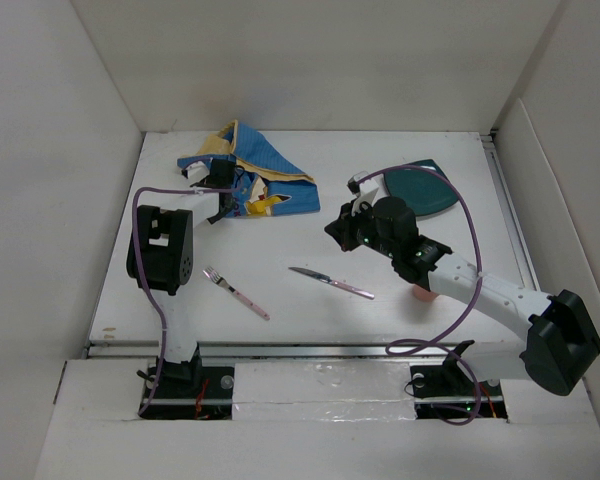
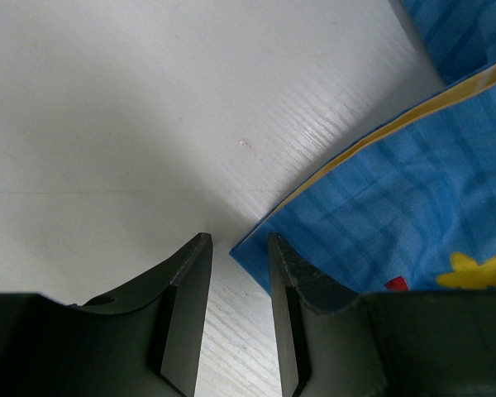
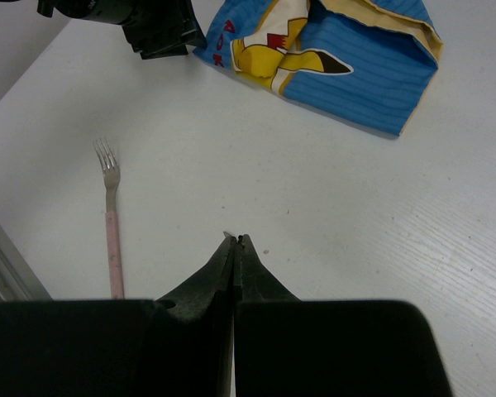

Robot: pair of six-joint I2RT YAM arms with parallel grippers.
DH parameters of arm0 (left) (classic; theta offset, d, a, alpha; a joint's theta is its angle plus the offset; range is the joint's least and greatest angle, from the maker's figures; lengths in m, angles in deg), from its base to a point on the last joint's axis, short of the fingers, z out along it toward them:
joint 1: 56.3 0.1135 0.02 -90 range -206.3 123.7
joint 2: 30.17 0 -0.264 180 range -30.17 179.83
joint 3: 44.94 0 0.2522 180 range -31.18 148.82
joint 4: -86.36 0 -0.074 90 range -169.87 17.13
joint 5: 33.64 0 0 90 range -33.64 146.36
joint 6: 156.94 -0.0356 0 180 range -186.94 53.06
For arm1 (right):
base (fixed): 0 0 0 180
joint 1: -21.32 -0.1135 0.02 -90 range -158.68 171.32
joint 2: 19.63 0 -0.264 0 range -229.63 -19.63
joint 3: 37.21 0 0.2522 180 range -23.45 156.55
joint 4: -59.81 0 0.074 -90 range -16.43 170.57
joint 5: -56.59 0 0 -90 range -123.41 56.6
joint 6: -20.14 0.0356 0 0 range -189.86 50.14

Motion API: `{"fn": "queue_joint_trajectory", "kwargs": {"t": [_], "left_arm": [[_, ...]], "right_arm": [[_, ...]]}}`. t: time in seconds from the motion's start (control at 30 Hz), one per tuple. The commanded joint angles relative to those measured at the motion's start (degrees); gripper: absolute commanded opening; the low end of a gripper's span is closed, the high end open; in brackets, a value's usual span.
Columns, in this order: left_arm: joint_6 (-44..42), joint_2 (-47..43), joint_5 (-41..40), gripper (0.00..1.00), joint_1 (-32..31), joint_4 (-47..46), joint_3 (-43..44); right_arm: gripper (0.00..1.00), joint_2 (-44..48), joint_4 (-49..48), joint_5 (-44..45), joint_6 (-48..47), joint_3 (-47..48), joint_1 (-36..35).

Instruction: Set the dinner table for one person

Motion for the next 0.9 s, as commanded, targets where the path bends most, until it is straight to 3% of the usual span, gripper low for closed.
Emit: {"fn": "queue_joint_trajectory", "kwargs": {"t": [0.0, 0.33, 0.43, 0.47, 0.6, 0.7, 0.77, 0.8, 0.87], "left_arm": [[-2.4, 3.3, -2.9, 0.3, -1.9, 7.5, 1.9], [-3.0, 3.2, -4.4, 0.29, -3.1, 8.5, 3.0], [-3.3, 4.1, -4.7, 0.23, -3.1, 8.9, 4.2], [-3.3, 4.5, -4.8, 0.13, -3.1, 9.3, 4.7], [-3.2, 6.1, -5.8, 0.1, -3.6, 11.4, 7.1], [-3.2, 5.9, -5.5, 0.01, -3.6, 11.3, 7.0], [-3.9, 5.4, -5.1, 0.0, -3.6, 10.4, 6.1], [-4.2, 4.7, -4.7, 0.0, -3.6, 10.0, 5.9], [-5.1, 3.6, -4.3, 0.0, -3.6, 9.7, 5.7]], "right_arm": [[0.0, 2.4, -3.7, -0.8, 0.2, -1.0, 0.2], [0.0, 2.2, -4.3, -2.4, 0.2, -1.0, 0.2], [0.0, 2.5, -4.3, -2.7, 0.1, -1.0, 0.2], [0.0, 2.6, -4.2, -2.7, 0.1, -1.0, 0.2], [0.0, 3.0, -4.1, -2.4, 0.1, -1.1, 0.2], [0.0, 3.2, -4.3, -1.6, 0.3, -1.3, 0.2], [0.0, 2.6, -4.4, -1.1, 0.5, -1.2, 0.2], [0.01, 2.0, -4.5, -0.4, 0.4, -1.1, 0.2], [0.12, 0.2, -5.1, 0.2, 0.8, -0.3, 0.2]]}}
